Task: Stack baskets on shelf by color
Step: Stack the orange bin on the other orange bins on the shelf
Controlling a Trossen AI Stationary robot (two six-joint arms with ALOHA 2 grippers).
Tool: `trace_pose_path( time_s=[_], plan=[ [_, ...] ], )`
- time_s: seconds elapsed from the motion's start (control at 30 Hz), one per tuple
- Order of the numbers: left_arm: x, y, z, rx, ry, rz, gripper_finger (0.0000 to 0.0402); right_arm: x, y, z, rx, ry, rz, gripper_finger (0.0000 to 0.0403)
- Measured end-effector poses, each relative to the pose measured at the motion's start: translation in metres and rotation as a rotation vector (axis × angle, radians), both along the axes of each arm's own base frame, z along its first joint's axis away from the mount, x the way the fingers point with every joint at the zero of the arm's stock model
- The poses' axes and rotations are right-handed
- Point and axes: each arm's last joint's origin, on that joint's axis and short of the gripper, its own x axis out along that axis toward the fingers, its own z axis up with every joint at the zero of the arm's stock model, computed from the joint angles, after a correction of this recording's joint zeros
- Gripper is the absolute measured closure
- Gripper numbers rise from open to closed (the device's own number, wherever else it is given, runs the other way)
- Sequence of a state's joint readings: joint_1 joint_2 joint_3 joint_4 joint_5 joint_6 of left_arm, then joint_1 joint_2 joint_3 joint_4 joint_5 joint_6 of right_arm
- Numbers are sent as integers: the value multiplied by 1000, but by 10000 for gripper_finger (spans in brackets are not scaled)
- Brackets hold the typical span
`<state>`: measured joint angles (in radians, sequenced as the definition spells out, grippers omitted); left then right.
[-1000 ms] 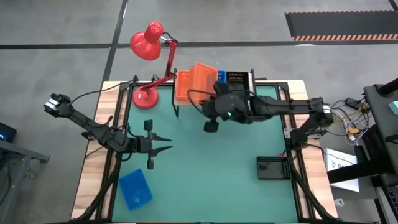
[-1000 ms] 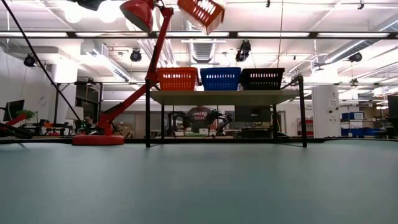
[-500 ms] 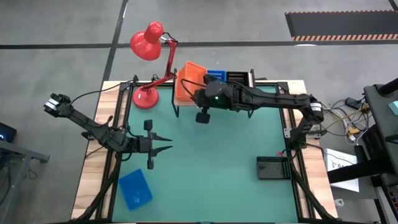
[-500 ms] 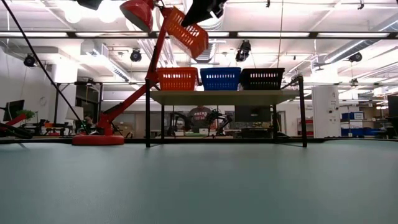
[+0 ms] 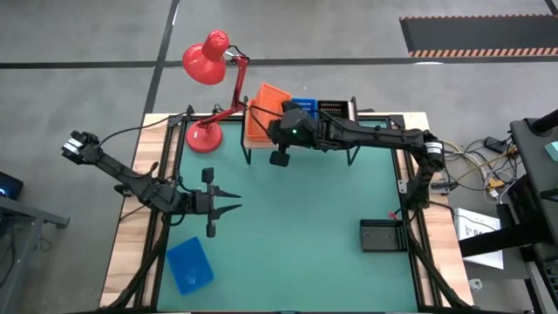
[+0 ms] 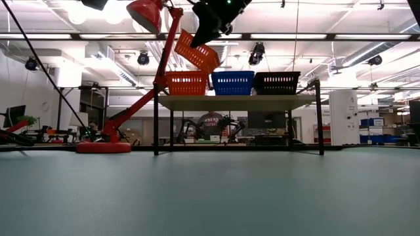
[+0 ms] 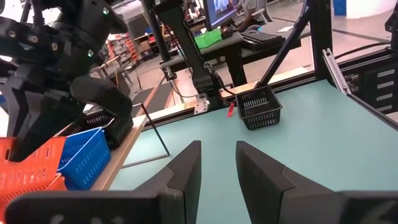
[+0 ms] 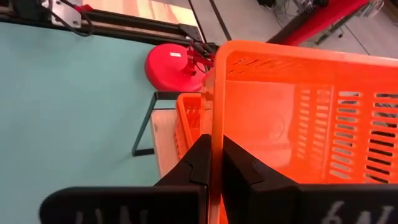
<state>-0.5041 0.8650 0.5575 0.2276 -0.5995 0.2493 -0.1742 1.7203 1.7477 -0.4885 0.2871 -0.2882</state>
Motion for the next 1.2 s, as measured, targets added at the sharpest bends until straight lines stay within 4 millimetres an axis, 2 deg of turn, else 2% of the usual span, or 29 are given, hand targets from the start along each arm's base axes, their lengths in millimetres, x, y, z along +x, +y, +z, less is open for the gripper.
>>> trace_pose_path(
  time_s=[0.63,1.2],
  plan=[
    [0,0,0,-2,-1,-1,317,0,-6,-1,6,-6,-10,390],
    [0,0,1,-6,-6,-1,317,7,-11,-11,-9,11,-6,389]
  ],
)
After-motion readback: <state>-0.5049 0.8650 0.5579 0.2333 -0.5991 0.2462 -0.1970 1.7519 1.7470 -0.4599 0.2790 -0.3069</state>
